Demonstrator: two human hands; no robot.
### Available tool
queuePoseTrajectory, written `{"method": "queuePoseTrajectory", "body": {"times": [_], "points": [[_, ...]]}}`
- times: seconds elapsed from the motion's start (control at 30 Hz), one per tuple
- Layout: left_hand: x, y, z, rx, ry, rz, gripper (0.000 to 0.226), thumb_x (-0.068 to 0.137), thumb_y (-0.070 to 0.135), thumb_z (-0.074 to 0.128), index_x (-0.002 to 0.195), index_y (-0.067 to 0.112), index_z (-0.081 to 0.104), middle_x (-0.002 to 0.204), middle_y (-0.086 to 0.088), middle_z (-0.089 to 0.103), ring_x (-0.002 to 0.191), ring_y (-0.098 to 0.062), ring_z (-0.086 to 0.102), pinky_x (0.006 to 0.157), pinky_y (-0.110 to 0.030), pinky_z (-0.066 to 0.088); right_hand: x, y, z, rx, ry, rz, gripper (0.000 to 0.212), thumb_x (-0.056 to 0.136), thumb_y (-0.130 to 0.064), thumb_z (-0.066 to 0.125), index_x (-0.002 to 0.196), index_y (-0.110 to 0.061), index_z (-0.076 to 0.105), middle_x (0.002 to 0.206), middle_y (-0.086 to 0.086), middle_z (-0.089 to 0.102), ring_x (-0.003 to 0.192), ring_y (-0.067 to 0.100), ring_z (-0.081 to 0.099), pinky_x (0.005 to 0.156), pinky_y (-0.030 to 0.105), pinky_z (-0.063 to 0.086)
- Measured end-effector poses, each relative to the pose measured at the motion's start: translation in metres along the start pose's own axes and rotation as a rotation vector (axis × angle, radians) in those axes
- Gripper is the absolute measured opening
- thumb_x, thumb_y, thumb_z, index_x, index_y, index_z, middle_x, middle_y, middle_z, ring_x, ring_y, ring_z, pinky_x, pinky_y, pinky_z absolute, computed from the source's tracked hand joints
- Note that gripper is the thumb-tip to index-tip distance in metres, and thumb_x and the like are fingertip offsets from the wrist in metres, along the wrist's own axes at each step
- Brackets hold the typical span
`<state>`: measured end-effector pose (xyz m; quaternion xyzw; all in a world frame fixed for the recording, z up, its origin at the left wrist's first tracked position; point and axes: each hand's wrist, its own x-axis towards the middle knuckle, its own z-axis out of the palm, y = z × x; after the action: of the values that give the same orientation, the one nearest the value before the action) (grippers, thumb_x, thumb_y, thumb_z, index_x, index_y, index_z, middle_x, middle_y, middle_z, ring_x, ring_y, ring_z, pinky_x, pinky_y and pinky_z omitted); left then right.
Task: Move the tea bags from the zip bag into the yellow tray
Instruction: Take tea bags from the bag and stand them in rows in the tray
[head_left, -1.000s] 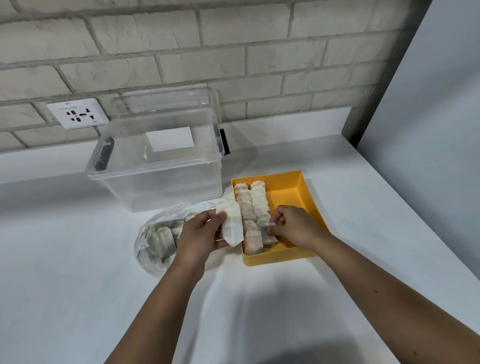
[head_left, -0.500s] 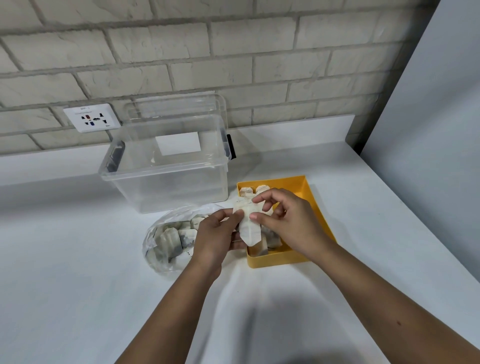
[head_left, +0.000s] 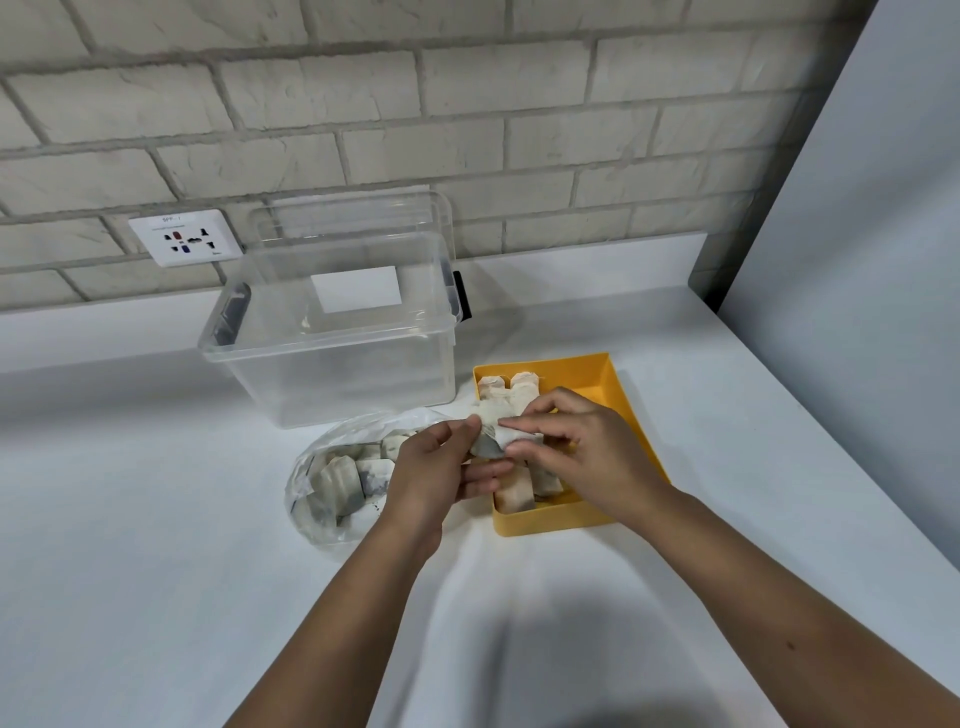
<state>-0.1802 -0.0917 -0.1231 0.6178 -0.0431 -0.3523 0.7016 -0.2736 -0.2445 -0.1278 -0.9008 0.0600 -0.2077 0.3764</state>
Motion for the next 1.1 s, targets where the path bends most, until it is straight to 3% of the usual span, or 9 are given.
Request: {"method": "queuePoseTrajectory", "body": {"times": [0.13,0.2,0.3,0.47,0.63,0.73,0.8,0.9,1.1], "points": [[0.003,-0.003,-0.002,0.029,0.021,0.003,0.025,0.101,0.022,0.056,0.112,0.001,0.066,0.100,-0.018,0.076,0.075,-0.024,0.075,0.067,-0.028,0.063,-0.001,0.001,-0.001,0.154,-0.008,0.062,0.015,0.087,-0.026,0.069,0.097,-0.019,0.077,0.094,-0.012,0.067,0.091,0.005,0.064,0.076,0.014,0.047],[0.005,-0.004,-0.002,0.035,0.030,0.003,0.025,0.101,0.021,0.057,0.113,0.001,0.066,0.100,-0.020,0.076,0.070,-0.022,0.073,0.067,-0.030,0.063,-0.001,0.000,-0.001,0.235,-0.012,0.110,0.008,0.090,-0.024,0.066,0.087,-0.024,0.074,0.085,-0.011,0.068,0.082,0.006,0.065,0.074,0.015,0.047],[0.005,-0.005,-0.002,0.023,0.023,-0.005,0.024,0.100,0.019,0.058,0.114,0.001,0.065,0.099,-0.019,0.076,0.069,-0.022,0.073,0.066,-0.031,0.063,-0.001,0.000,-0.002,0.280,-0.010,0.139,0.016,0.092,-0.020,0.064,0.079,-0.029,0.068,0.078,-0.013,0.065,0.075,0.004,0.063,0.071,0.013,0.046],[0.004,-0.005,-0.002,-0.019,-0.013,-0.017,0.022,0.097,0.021,0.063,0.112,0.005,0.067,0.093,-0.011,0.077,0.072,-0.022,0.074,0.065,-0.030,0.063,0.000,0.005,0.000,0.239,0.018,0.175,0.007,0.088,-0.027,0.069,0.086,-0.022,0.075,0.081,-0.014,0.067,0.076,0.004,0.062,0.069,0.015,0.046],[0.004,-0.005,-0.004,0.061,-0.027,0.001,0.021,0.094,0.014,0.066,0.111,0.003,0.067,0.084,-0.010,0.076,0.066,-0.017,0.070,0.066,-0.026,0.062,0.001,0.000,-0.001,0.320,0.024,0.215,0.028,0.085,-0.043,0.064,0.081,-0.019,0.077,0.085,-0.013,0.070,0.082,0.005,0.066,0.076,0.023,0.052],[0.004,-0.006,-0.004,0.079,-0.036,0.013,0.021,0.093,0.015,0.068,0.111,0.006,0.069,0.087,-0.011,0.075,0.068,-0.019,0.068,0.068,-0.027,0.062,0.004,0.001,0.002,0.275,0.060,0.243,0.014,0.084,-0.031,0.074,0.097,-0.026,0.074,0.081,-0.014,0.066,0.068,0.005,0.059,0.068,0.023,0.051],[0.003,-0.007,-0.004,0.073,-0.040,0.014,0.018,0.092,0.015,0.069,0.108,0.008,0.070,0.084,-0.009,0.074,0.065,-0.018,0.067,0.069,-0.027,0.062,0.004,0.002,0.006,0.259,0.072,0.276,0.022,0.079,-0.027,0.079,0.099,-0.032,0.071,0.077,-0.012,0.064,0.063,0.010,0.056,0.066,0.026,0.052],[0.002,-0.007,-0.004,0.044,-0.024,0.006,0.008,0.091,0.016,0.070,0.097,0.010,0.070,0.078,-0.008,0.074,0.062,-0.018,0.067,0.070,-0.029,0.063,0.003,0.001,0.010,0.277,0.120,0.295,0.022,0.077,-0.023,0.081,0.094,-0.033,0.071,0.076,-0.009,0.069,0.066,0.015,0.062,0.073,0.033,0.058],[0.002,-0.003,-0.003,0.023,-0.016,-0.034,0.021,0.090,0.025,0.072,0.099,0.006,0.072,0.090,-0.018,0.077,0.072,-0.027,0.073,0.067,-0.029,0.063,0.001,-0.002,0.010,0.317,0.135,0.234,0.026,0.078,-0.016,0.080,0.100,-0.028,0.071,0.077,-0.004,0.069,0.070,0.018,0.064,0.073,0.033,0.058]]}}
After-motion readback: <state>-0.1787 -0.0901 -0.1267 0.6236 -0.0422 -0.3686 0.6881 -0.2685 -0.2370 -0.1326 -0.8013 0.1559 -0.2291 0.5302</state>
